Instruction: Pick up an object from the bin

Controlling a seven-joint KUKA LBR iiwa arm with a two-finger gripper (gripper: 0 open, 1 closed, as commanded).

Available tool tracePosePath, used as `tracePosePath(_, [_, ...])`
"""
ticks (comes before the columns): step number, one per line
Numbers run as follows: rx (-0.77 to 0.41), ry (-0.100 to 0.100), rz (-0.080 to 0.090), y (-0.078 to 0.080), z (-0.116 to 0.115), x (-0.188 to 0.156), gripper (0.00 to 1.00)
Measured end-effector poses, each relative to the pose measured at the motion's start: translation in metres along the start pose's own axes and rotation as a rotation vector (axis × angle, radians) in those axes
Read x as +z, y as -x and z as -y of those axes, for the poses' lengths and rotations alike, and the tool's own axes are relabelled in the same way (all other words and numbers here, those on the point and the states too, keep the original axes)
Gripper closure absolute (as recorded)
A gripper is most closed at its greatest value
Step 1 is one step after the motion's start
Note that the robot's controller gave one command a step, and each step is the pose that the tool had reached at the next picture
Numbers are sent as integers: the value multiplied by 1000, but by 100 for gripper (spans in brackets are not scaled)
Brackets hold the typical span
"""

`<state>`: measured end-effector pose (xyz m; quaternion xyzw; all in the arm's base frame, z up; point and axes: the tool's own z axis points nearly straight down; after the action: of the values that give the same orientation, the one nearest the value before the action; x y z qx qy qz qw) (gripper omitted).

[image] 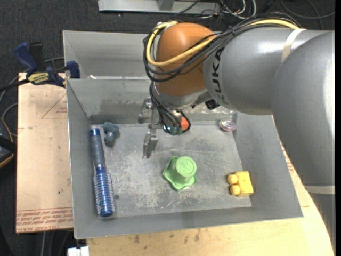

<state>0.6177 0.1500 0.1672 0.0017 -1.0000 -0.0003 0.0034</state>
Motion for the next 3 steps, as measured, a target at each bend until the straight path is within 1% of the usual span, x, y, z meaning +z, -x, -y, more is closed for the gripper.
tracePosePath(1, [-322,-3,0,-49,68,62,0])
tracePosePath(2, [-342,5,18,-56,95,93,0])
tracePosePath(3, [-393,4,21,-52,123,92,0])
